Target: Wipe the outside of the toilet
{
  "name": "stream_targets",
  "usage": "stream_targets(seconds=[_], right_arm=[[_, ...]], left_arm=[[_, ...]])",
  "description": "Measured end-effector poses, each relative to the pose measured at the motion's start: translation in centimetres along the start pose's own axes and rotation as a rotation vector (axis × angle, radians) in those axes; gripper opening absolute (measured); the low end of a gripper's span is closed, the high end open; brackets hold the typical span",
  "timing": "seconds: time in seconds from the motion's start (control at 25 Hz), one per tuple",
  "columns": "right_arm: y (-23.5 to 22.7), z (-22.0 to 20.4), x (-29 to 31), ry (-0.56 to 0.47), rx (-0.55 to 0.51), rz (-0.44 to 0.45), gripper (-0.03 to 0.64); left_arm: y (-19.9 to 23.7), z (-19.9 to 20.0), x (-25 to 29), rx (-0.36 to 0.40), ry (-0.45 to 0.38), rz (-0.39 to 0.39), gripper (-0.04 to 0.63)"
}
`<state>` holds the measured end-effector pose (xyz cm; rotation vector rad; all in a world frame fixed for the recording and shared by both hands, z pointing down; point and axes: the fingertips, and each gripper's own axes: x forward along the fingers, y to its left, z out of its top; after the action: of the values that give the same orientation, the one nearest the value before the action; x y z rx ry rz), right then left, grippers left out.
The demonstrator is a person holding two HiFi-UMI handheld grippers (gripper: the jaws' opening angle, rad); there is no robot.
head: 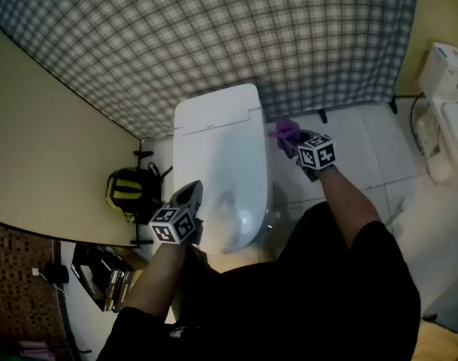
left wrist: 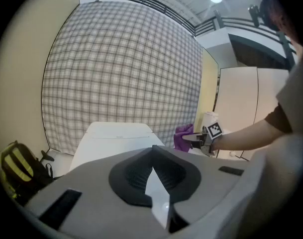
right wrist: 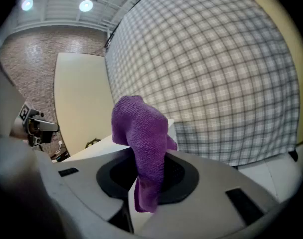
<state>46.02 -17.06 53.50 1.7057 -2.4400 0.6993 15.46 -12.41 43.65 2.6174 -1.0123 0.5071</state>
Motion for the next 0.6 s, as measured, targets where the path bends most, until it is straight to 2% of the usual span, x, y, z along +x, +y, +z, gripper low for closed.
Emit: stream_targets(seconds=[0.16,0.32,0.44,0.6], right_arm=[[-8.4,1.1,6.0,0.007,0.05,-0.029,0.089],[-12.9,-1.5,12.8,0.054,0.06,0.008,0.089],[-14.3,-2.6,18.0,0.043,0.105,0.107,0.089],[-13.2,0.1,23.0,-0.035,0.101,0.25,0.089]], left_arm=[[0.0,2.8,6.2,-0.025,-0.042,0.002,-0.005],[-0.1,4.1,12.3,-0.067,-0.036,-0.045,-0.005],[-0.9,3.4,16.5,-0.131,-0.002,-0.111,-0.005],[-1.9,2.6,19.7,-0.141,0.038,-0.182,-0.005]])
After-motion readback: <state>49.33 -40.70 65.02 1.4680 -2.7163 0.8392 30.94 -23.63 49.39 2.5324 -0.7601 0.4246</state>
